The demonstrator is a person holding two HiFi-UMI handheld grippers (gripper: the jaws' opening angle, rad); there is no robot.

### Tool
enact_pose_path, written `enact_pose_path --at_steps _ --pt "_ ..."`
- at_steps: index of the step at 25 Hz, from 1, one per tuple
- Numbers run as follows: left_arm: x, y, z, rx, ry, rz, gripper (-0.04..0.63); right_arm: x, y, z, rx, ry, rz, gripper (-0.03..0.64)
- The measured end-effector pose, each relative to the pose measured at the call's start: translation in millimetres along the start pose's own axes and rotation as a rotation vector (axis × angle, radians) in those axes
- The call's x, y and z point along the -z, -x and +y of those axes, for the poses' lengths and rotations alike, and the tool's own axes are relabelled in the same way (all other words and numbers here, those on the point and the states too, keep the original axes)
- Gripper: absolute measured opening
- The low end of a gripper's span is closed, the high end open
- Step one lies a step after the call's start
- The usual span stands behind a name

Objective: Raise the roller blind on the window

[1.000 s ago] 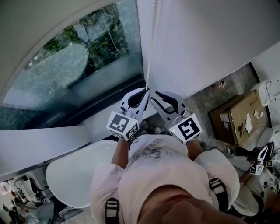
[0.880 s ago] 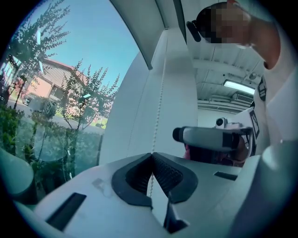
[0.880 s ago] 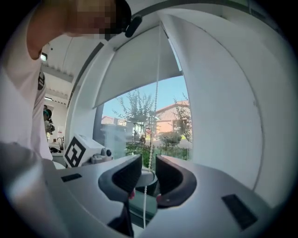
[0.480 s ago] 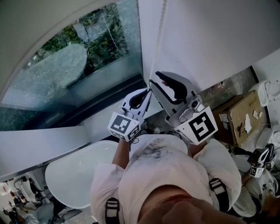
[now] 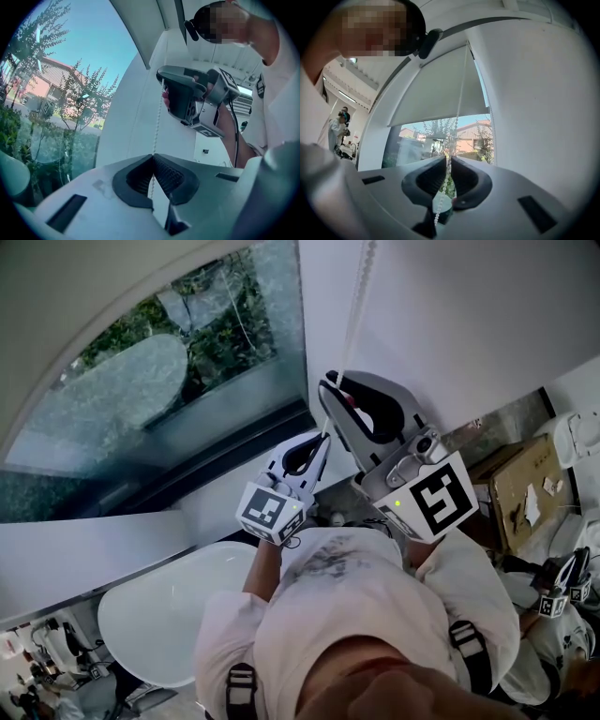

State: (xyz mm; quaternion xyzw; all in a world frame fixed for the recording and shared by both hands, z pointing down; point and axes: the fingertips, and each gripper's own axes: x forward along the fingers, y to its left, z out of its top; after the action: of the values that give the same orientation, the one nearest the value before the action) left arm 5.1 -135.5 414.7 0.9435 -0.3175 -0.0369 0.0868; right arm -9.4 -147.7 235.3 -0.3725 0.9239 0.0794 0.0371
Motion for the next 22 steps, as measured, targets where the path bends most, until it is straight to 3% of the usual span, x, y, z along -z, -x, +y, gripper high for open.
enact_pose_path --at_steps 5,12,22 --pt "-2 3 -1 0.007 -0.005 -0.007 0.009 -4 5 3 -0.013 -0.112 -0.023 0.069" --pt "2 5 -4 0.033 0.021 -0.014 0.009 -1 8 9 0.000 -0.110 -0.045 0.069" --pt "44 8 9 0.012 0.084 0.058 0.009 40 7 18 -0.012 -0.114 -0.011 0.069"
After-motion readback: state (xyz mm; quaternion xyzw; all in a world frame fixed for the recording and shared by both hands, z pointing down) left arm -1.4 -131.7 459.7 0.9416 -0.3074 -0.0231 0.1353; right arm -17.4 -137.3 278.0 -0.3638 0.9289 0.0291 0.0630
